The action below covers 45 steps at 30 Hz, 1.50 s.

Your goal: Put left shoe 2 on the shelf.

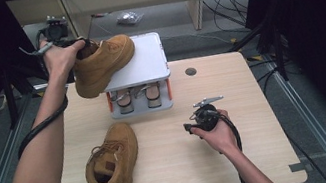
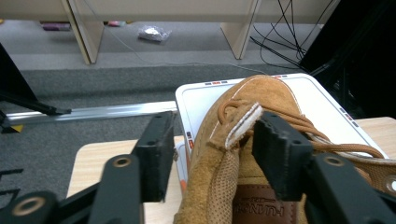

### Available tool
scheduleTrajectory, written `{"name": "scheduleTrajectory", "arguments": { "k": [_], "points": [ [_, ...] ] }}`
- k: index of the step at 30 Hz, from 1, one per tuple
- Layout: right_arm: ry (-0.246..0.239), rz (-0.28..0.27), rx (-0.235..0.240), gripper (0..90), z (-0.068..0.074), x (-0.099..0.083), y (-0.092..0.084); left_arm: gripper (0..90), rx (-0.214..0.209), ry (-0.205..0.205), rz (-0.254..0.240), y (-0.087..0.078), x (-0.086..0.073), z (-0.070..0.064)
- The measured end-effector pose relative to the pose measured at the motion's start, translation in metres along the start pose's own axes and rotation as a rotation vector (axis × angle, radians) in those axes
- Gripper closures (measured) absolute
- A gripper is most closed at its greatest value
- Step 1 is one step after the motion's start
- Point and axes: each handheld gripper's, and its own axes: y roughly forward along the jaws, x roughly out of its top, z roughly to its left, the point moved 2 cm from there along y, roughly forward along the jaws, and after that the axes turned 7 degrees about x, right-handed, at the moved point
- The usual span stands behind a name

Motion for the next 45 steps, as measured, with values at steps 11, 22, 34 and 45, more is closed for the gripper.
{"name": "scheduleTrajectory", "arguments": {
  "k": [11, 22, 34, 45],
  "points": [
    [0.008, -0.005, -0.011, 43.4, 0.001, 0.000, 0.000, 36.3, -0.001, -0.030, -0.032, -0.007, 0.001, 0.002],
    [-0.025, -0.012, -0.013, 43.4, 0.002, 0.002, 0.002, 28.9, -0.046, -0.109, -0.088, -0.027, 0.004, 0.004],
    [-0.011, -0.012, -0.011, 43.4, 0.006, 0.003, 0.002, 27.7, -0.104, -0.103, -0.131, -0.055, -0.004, 0.014],
    [-0.016, -0.016, -0.005, 43.4, 0.009, 0.003, 0.006, 29.7, -0.158, -0.087, -0.192, -0.081, -0.035, 0.033]
  ]
}}
